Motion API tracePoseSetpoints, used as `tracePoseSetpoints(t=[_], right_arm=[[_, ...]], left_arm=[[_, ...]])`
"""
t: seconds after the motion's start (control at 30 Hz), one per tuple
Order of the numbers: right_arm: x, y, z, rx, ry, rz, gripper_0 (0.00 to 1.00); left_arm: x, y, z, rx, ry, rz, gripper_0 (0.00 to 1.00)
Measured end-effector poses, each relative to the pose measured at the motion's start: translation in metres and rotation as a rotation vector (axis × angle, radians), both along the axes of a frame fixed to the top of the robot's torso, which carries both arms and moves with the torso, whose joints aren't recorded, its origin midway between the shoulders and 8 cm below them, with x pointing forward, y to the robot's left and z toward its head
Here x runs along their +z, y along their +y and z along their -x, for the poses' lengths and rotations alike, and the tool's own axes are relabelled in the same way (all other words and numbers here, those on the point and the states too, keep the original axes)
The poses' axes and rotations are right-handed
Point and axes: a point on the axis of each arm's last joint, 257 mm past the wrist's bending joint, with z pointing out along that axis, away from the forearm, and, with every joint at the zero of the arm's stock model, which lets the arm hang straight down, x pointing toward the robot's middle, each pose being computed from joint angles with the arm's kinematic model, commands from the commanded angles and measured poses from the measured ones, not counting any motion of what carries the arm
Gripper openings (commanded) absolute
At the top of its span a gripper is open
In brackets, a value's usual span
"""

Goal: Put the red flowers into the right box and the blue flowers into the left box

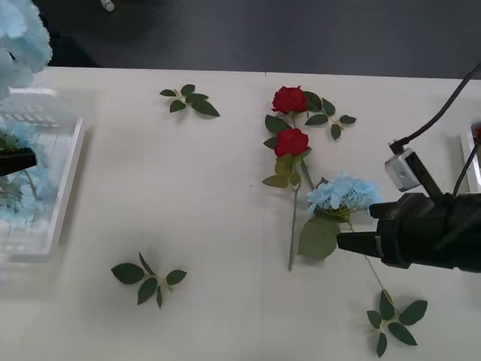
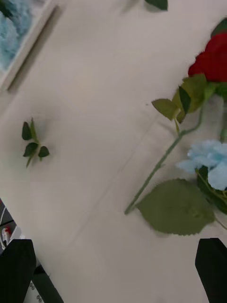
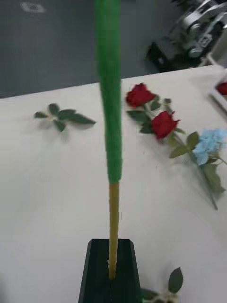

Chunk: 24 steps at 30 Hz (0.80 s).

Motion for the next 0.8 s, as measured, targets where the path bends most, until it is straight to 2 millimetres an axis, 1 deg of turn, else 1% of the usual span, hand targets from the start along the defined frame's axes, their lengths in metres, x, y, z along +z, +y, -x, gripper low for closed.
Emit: tracePoseSetpoints(t=[0.13,0.27,0.37,0.43,0.53,0.67,0.77,0.8], right_arm=[[-0.028,0.001,-0.004,-0.085,0.096,0.014,1.00],[-0.050,-0.001,-0.017,-0.125,0.103,0.066,1.00],[-0.061,-0.002,-0.030,-0.216,0.126,0.053,1.00],[-0.069,-0.004,-0.039,-0.286,0.142,0.041,1.00],[-0.083,-0.007,-0.047,-0.350,0.152,0.048,1.00],[-0.097,-0.014,-0.051,-0.424,0.169,0.075,1.00],[-0.105,-0.017,-0.048,-0.483,0.209,0.077,1.00],[-0.110,-0.021,-0.045,-0.500,0.225,0.093,1.00]], left_arm=[[-0.002,0.052,-0.005,0.144,0.026,-0.098,0.00],[-0.007,0.098,-0.005,0.298,0.093,-0.139,0.00],[-0.016,0.125,0.000,0.384,0.147,-0.180,0.00],[-0.024,0.144,0.004,0.429,0.171,-0.243,0.00],[-0.036,0.171,0.012,0.493,0.206,-0.326,0.00],[-0.048,0.200,0.021,0.569,0.240,-0.410,0.00],[-0.052,0.219,0.025,0.618,0.254,-0.464,0.00],[-0.053,0.226,0.027,0.637,0.260,-0.484,0.00]])
